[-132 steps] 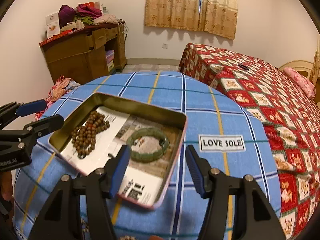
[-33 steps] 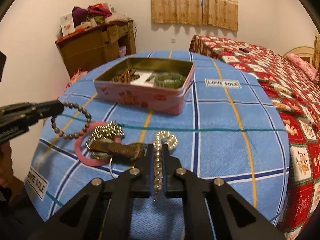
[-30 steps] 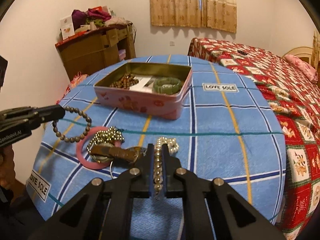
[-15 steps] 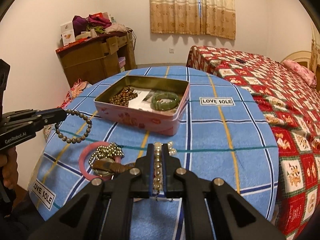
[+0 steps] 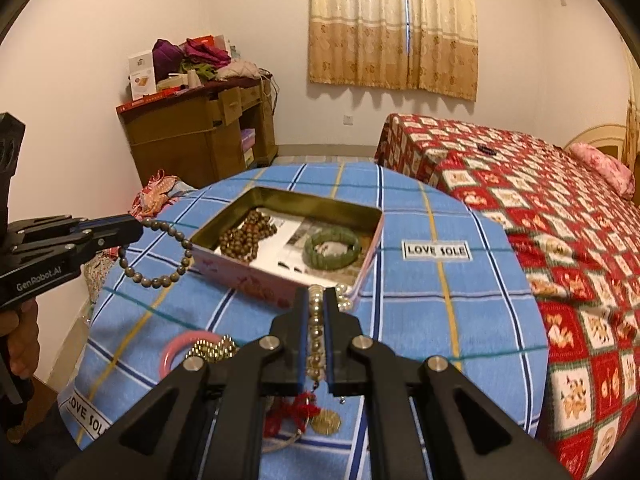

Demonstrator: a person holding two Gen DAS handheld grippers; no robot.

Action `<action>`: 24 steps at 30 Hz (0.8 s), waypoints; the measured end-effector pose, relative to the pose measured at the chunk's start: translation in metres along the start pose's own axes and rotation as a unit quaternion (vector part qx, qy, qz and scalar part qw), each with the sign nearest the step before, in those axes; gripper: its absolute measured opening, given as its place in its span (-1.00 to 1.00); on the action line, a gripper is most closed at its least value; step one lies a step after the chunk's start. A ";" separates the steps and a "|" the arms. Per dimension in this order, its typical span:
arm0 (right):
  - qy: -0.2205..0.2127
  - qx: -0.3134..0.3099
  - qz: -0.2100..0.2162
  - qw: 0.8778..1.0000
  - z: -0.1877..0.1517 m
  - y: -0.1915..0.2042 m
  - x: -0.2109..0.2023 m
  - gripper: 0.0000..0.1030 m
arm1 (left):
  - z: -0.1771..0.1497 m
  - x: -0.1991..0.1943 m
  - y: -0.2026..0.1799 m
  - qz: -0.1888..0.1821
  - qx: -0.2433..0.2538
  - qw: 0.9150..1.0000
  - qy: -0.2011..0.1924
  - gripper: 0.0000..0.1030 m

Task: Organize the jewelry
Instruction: 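Drop the grey bracelet into the tin with the left tool while the right drops the pearls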

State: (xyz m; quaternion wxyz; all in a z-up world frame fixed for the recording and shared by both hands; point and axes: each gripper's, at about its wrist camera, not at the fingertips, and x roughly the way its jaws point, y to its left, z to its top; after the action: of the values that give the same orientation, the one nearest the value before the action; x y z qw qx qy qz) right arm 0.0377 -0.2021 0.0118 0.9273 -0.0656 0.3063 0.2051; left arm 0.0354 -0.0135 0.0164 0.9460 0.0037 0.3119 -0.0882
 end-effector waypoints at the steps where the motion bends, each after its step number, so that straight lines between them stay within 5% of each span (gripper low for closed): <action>1: -0.001 -0.001 0.001 1.000 0.003 0.000 0.001 -0.84 | 0.003 0.002 0.001 0.001 0.001 1.000 -0.002 -0.85; 24: -0.004 -0.025 -0.001 1.000 0.047 -0.002 0.038 -0.84 | 0.041 0.046 0.003 0.020 0.020 1.000 0.003 -0.84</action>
State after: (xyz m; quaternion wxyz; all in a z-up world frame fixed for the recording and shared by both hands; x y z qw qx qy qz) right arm 0.0922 -0.1797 0.0270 0.9266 -0.0882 0.2977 0.2121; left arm 0.0965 -0.0203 0.0223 0.9464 0.0295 0.3128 -0.0756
